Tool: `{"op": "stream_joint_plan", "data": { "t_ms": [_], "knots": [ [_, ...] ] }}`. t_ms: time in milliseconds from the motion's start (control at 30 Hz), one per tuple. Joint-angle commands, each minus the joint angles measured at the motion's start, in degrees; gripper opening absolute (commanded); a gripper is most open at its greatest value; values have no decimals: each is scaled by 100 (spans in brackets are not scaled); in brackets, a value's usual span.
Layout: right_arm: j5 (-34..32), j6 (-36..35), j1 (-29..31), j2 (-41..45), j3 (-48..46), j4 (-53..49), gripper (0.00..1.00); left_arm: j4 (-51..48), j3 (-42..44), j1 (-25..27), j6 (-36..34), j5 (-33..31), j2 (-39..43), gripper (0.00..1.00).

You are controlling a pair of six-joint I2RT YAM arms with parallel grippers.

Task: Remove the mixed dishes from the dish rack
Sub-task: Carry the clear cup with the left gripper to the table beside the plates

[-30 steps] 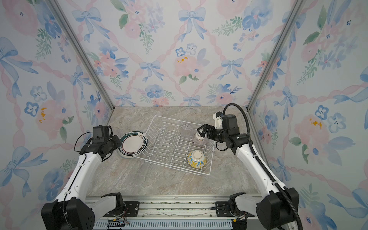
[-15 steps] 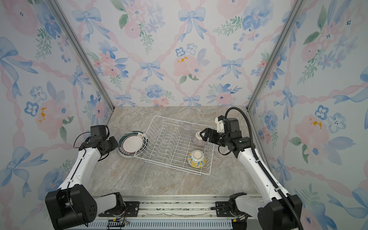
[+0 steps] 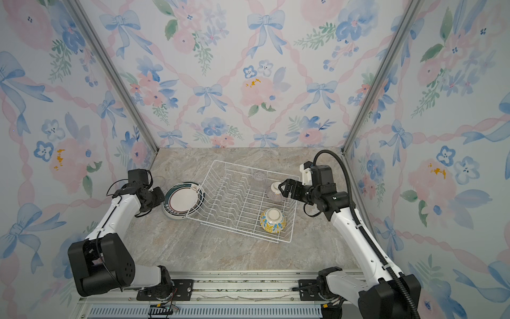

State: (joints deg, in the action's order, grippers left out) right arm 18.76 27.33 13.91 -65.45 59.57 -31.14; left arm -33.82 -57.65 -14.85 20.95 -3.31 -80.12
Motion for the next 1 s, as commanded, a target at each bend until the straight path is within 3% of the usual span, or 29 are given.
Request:
{"op": "stream_joint_plan", "data": {
  "t_ms": [0, 400, 567, 633, 733, 867, 967],
  "knots": [
    [-114, -139, -63, 141, -103, -156, 97, 42, -218, -54, -152, 83, -160, 0],
    [-126, -228, -196, 250, -237, -268, 97, 21, -348, -79, -247, -45, -476, 0],
    [-111, -231, -222, 322, -280, -332, 97, 5, -325, -80, -249, 10, -538, 13],
    [-96, -204, -222, 354, -305, -352, 97, 15, -326, -80, -245, -4, -560, 23],
    [-118, -202, -231, 353, -280, -404, 97, 1, -355, -80, -242, 76, -610, 29],
    [-127, -180, -227, 382, -204, -499, 97, 12, -374, -79, -214, 338, -447, 59],
    [-153, -136, -222, 412, -186, -516, 97, 16, -385, -75, -227, 400, -199, 70]
  ]
}}
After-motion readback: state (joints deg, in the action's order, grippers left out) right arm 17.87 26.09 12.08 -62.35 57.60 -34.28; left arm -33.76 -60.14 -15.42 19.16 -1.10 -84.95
